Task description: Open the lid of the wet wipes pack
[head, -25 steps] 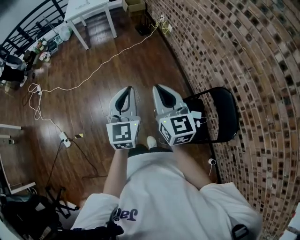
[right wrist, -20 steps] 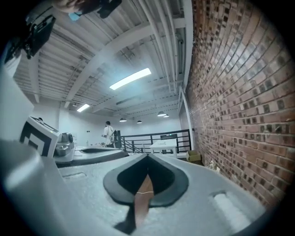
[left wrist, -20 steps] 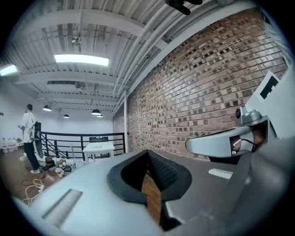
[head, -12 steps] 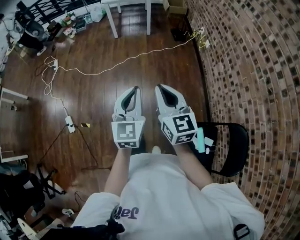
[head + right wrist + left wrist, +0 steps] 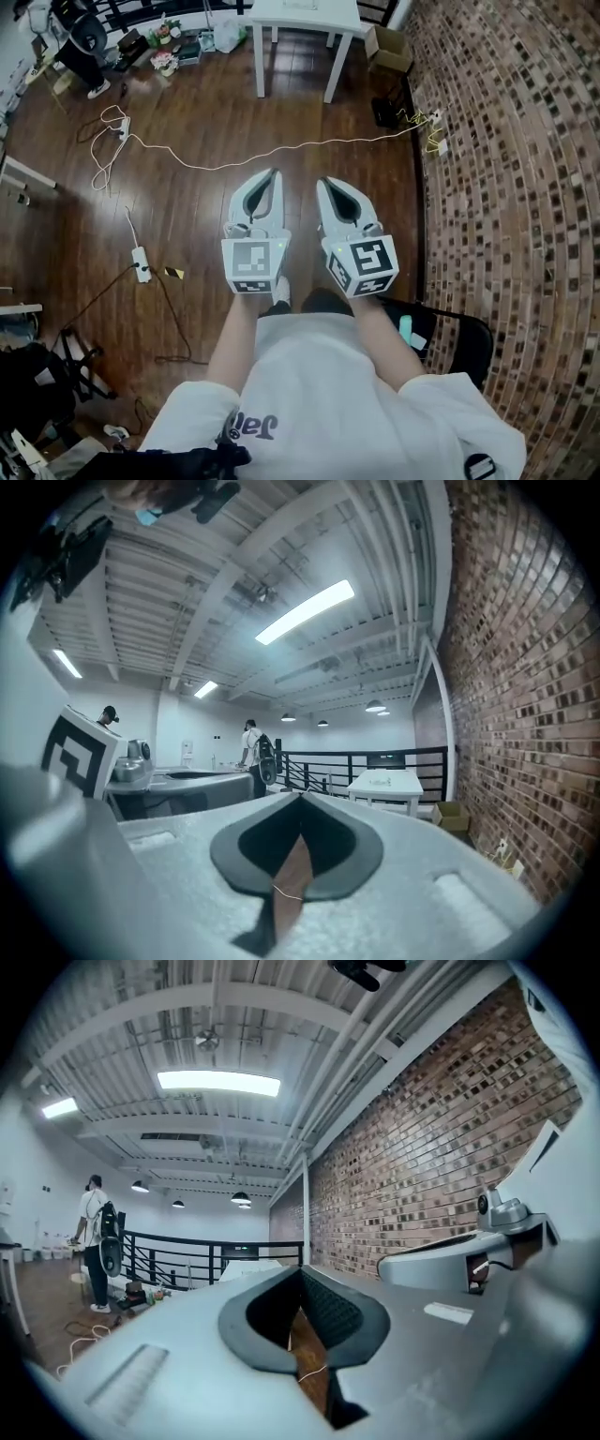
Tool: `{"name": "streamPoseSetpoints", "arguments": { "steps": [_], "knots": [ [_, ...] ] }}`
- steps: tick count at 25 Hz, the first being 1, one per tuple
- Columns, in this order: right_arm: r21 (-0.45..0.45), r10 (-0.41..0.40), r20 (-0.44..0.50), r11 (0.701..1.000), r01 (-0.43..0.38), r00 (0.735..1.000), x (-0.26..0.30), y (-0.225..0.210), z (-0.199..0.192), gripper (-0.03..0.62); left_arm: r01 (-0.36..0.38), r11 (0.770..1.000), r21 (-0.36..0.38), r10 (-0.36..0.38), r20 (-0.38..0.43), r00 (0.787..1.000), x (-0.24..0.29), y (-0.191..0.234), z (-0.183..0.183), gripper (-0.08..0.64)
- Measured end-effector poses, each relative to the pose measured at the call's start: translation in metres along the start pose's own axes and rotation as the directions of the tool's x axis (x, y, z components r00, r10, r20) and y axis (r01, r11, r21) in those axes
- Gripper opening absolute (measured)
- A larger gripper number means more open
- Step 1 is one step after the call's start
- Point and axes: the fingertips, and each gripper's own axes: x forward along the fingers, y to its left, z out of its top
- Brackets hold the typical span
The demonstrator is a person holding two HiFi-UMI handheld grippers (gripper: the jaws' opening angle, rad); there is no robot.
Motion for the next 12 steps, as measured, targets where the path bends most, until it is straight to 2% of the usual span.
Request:
{"name": "streamPoseSetpoints", "arguments": {
  "steps": [4,12],
  "knots": [
    [0.005,-0.001,-0.037,1.0,0.001,0.999,0.039,-0.009,-0.006,-0.009,0.015,0.999,-0.042,-0.016,-0.037,0.999,0.035,0.025,-0.002,0.017],
    [0.028,-0.03,-0.036,0.999,0.031,0.999,0.132,-0.086,-0.01,-0.009,0.048,0.999,-0.021,-0.05,-0.05,0.998,0.14,0.042,-0.02,0.017]
  ]
}}
